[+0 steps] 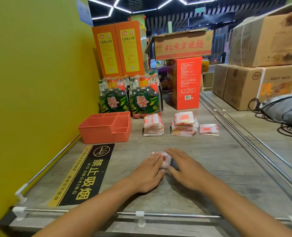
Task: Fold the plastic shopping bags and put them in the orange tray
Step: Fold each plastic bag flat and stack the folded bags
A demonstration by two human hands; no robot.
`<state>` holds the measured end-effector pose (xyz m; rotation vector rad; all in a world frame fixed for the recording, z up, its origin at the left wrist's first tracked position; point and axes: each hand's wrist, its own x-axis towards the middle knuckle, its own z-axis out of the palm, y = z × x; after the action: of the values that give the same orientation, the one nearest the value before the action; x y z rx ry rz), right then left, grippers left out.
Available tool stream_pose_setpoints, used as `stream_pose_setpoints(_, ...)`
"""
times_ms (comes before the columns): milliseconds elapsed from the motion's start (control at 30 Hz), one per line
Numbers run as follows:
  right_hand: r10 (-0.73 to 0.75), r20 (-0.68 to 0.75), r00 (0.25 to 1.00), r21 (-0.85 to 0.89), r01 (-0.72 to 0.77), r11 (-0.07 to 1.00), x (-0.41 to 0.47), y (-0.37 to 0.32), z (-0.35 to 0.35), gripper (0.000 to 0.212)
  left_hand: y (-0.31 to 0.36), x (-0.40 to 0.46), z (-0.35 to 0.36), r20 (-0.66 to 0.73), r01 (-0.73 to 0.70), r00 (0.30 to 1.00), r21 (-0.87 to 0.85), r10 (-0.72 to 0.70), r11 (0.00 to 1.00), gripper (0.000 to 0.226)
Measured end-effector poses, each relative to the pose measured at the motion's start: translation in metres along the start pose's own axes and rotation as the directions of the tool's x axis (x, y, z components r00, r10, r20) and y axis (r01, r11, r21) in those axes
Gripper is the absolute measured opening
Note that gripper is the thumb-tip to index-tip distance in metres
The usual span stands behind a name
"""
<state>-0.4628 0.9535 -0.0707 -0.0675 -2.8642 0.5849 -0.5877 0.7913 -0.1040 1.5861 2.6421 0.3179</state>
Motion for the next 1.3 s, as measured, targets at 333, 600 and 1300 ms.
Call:
stream_pose_setpoints(333, 0.05, 0.36, 0.932, -0.125, -0.005, 0.992, 0.011, 0.007, 0.018, 0.072, -0.006, 0.004, -0.003, 0.105, 0.038, 0.994, -0.064, -0.032, 0.997, 0.067)
stream_pose_setpoints(600, -0.001, 0.372, 0.928, -0.161, 0.066, 0.985, 0.011, 0.007, 0.004, 0.075, -0.031, 0.005, -0.019, 0.054, -0.124, 0.99, -0.09, 0.129, 0.988, 0.061)
stream_pose_setpoints(1300, -0.257, 0.213, 0.943, -0.166, 0.294, 0.941, 0.052, 0.039, 0.01, 0.067, -0.056, 0.008, -0.017, -0.187, -0.264, 0.958, -0.281, 0.218, 0.923, 0.05)
